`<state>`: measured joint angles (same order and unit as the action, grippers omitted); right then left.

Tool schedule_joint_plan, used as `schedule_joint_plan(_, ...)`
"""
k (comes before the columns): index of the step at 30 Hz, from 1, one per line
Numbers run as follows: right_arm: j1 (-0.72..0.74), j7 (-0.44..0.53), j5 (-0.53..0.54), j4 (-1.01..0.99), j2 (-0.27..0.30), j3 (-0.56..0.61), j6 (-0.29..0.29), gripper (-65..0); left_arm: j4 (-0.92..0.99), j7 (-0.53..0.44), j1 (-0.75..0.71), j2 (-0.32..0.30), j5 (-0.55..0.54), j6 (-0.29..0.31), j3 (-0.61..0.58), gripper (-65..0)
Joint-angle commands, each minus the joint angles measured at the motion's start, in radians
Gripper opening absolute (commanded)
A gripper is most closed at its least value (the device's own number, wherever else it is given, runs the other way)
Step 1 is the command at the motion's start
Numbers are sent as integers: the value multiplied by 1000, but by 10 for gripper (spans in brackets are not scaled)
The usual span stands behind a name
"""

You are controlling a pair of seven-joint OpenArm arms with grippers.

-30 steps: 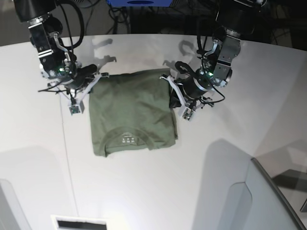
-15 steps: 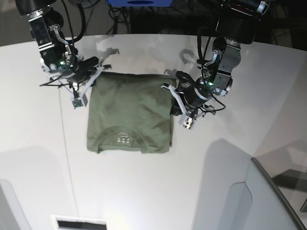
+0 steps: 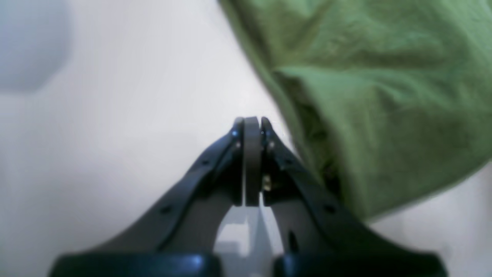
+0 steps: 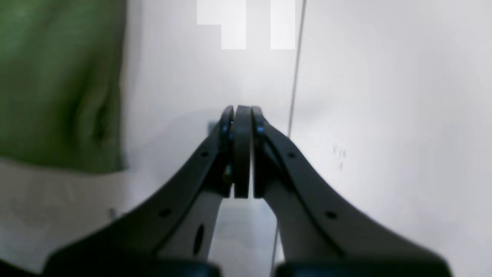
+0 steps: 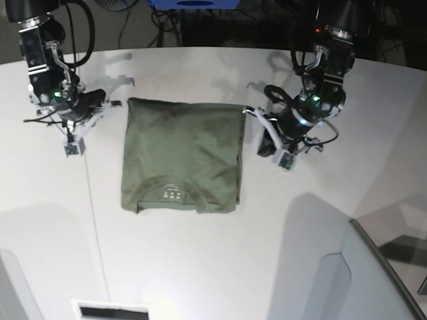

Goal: Layout the t-shirt on the table in an organized manner, then fold the t-shirt properly

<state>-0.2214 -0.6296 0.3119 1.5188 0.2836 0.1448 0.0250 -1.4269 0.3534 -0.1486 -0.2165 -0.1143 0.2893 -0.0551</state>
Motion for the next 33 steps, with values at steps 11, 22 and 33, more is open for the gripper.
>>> schedule_joint_plan(11,-292,-68,3,362,33,-251,-3,-645,-426,5,-480,-74,-5,3,229,-650)
schedule_joint_plan(22,-583,-75,3,320,29,-202,-6,-644,-239,3,-653,-76,-5,1,166,-650)
schedule_joint_plan(33,-189,277,5,-789,-2,353,-6,-642,660,-302,-351,47,207,-3,-159,-650)
